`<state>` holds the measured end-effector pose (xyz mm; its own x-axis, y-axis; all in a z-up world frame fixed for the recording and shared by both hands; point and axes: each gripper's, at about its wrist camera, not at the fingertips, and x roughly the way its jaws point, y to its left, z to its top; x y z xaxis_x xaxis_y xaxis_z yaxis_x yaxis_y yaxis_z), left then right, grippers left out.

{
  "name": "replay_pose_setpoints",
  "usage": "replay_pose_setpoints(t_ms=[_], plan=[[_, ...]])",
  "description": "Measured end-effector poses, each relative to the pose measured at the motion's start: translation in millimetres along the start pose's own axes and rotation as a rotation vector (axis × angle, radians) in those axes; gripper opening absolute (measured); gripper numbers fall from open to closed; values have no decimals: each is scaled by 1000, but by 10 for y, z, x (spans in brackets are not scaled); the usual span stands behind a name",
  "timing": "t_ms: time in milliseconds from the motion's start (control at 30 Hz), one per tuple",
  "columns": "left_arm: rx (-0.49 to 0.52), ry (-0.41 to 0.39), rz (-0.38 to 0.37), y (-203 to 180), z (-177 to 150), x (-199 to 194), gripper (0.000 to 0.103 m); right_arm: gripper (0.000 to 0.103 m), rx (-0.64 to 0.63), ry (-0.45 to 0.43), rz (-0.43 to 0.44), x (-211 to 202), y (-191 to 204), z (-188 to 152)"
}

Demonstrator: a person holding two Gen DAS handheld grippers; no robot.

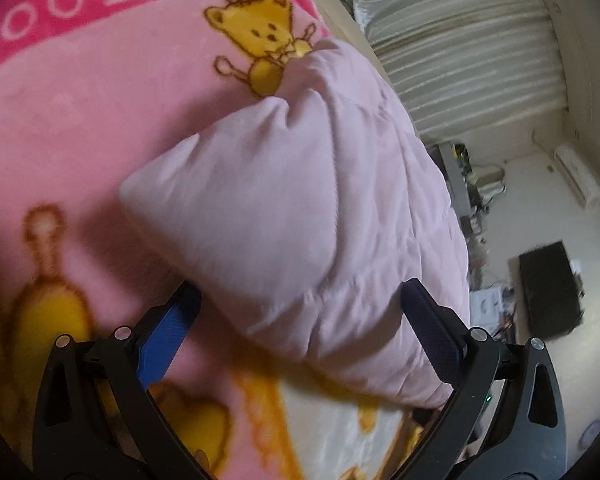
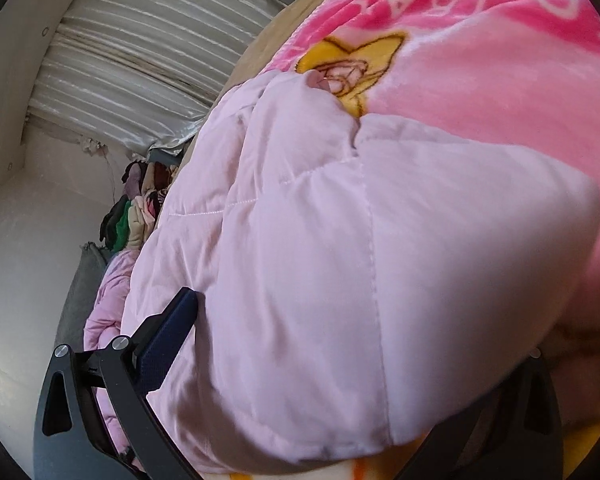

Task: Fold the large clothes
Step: 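Grasp the folded jacket edge with the left tool while the right tool grasps it too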

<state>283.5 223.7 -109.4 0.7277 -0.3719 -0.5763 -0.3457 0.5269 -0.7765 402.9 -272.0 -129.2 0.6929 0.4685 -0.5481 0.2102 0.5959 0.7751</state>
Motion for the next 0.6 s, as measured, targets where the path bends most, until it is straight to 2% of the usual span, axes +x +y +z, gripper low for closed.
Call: replay_pose_setpoints(t_ms=[100, 200, 333, 400, 467, 500, 567, 600], plan=[[-17, -21, 2, -20, 92, 75, 94, 97, -29, 2, 2, 6, 15, 3], [-56, -38, 1, -16, 179, 172, 94, 87, -62, 9, 9, 12, 34, 13], [-36, -55, 14, -58, 198, 226, 95, 65, -120, 5, 22, 10, 119, 21], [-11, -60, 27, -91, 187, 205, 91, 56, -168, -8, 11, 6, 195, 22], [35, -67, 39, -155, 177, 165, 72, 48, -224, -20, -5, -15, 292, 1], [61, -74, 44, -204, 175, 147, 67, 46, -245, -24, -14, -18, 327, -5], [122, -91, 51, -313, 151, 80, 46, 42, -288, -30, -34, -42, 395, -22], [158, -99, 57, -389, 126, 32, 42, 41, -309, -35, -48, -57, 428, -34]])
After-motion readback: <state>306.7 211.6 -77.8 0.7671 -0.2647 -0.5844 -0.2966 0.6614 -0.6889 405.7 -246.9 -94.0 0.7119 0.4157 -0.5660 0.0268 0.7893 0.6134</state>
